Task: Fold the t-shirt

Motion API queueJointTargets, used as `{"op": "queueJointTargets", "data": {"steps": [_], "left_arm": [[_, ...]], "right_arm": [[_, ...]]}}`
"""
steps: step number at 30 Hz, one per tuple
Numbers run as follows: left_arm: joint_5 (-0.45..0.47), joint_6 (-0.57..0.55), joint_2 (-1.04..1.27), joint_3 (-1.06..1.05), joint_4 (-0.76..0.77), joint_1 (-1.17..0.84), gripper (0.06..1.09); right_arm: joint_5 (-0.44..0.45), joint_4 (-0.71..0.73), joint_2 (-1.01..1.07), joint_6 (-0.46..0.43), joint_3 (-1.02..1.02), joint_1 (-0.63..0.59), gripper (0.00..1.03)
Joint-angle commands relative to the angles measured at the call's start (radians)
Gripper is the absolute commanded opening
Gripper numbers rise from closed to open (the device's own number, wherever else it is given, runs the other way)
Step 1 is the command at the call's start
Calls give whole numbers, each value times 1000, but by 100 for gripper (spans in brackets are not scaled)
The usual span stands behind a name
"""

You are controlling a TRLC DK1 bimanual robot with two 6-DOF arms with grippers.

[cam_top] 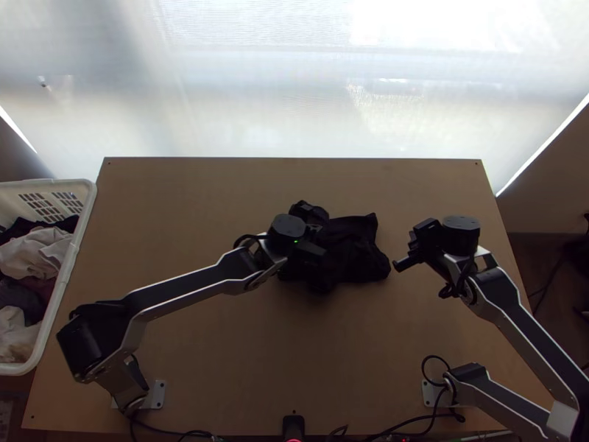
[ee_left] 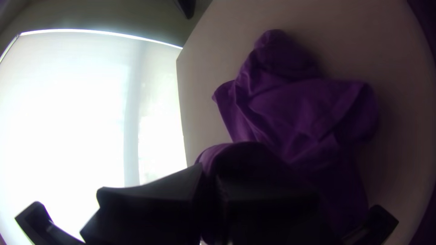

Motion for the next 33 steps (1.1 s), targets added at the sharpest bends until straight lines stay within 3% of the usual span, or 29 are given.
{"op": "queueJointTargets", "data": {"steps": [1,14,28,29,33], "left_arm": [[-74,26,167,191,-48,-63,12],[-152,-8,374,395,-63,-190,12],[-172,15,528,406,34,-219,18],[-177,18,535,406,40,-218,20],[-197,25,543,403,34,-218,59]], "right_arm": [[-39,-25,-60,-26,-25,-83,2],[-76,-30,-69,-49,-49,-167,2],[-128,-30,-118,-77,-91,-253,2],[-129,-31,-120,-77,-94,-253,2],[-134,-39,-137,-75,-96,-253,2]]}}
